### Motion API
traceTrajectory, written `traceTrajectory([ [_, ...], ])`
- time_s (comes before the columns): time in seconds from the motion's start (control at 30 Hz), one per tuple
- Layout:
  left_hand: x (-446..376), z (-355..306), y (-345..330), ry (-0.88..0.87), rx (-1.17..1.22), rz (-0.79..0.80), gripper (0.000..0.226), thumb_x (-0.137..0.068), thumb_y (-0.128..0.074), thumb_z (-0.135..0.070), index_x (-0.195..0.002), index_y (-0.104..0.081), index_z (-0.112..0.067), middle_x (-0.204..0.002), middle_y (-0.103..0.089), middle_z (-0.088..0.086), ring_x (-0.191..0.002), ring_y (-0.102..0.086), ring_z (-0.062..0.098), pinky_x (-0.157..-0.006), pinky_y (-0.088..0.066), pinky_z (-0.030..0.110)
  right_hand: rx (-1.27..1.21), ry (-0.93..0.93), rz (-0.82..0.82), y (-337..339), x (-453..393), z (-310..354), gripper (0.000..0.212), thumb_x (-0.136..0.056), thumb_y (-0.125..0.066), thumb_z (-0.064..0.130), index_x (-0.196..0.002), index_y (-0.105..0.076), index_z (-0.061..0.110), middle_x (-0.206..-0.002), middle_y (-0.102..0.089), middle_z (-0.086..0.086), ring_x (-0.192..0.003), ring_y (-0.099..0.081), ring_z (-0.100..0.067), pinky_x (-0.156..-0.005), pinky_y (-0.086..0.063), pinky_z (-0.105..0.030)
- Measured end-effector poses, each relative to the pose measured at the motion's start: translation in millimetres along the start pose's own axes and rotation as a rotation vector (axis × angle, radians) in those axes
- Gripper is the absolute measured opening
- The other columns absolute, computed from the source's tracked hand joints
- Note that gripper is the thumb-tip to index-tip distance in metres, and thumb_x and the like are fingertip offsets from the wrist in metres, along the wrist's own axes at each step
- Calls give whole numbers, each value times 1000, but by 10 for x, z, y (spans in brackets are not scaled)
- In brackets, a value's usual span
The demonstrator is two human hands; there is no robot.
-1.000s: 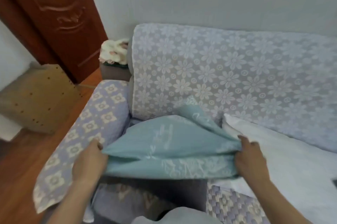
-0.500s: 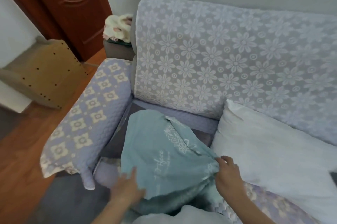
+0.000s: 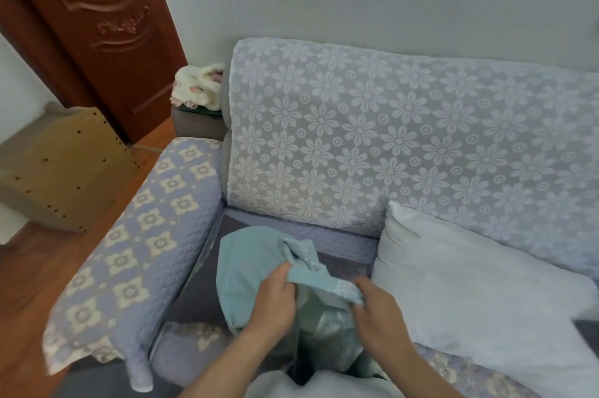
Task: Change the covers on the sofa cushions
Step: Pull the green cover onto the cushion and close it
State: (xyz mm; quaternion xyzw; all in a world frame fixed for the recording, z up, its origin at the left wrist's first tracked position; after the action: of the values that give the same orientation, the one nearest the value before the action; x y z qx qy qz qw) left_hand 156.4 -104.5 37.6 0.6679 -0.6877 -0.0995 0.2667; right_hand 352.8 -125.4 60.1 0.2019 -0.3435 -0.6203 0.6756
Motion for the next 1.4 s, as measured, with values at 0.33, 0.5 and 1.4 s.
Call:
traceTrajectory([
  [0.33,160,-358,68,-49,-554,475,31,-85,-63,-55,-102,-53,-31,-99,-65,-6,-87,-60,16,-74,-48,34,351,30,-196,273,-355,246,21,-73,-56,1,-83,-62,19,-83,-60,-3,-82,-61,-30,-63,-37,-32],
  [0.5,-58,-405,305,-83,-489,140,18,-96,-41,-16,-83,-51,-25,-96,-53,-5,-89,-57,26,-79,-49,42,-166,25,-302,325,-345,554,37,-81,-47,-11,-94,-58,22,-92,-57,5,-84,-55,-13,-69,-40,-23],
  [1.4,-307,-483,781,-108,-381,4,9,-92,-61,-22,-87,-59,-29,-81,-61,-9,-75,-58,13,-62,-46,32,-369,-160,-63,481,-493,928,11,-89,-50,7,-93,-55,16,-88,-64,-3,-77,-57,-20,-66,-42,-34],
])
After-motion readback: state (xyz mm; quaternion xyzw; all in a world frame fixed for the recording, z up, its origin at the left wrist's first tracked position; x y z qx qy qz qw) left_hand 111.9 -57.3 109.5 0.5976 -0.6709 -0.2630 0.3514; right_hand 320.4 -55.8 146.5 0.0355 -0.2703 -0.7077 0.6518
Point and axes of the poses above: each hand's wrist, its own x-axis away from the middle knuckle, its own y-axis out of the back of the hand, z = x × y, the point moved 8 cm from there along -x, towards the middle knuckle
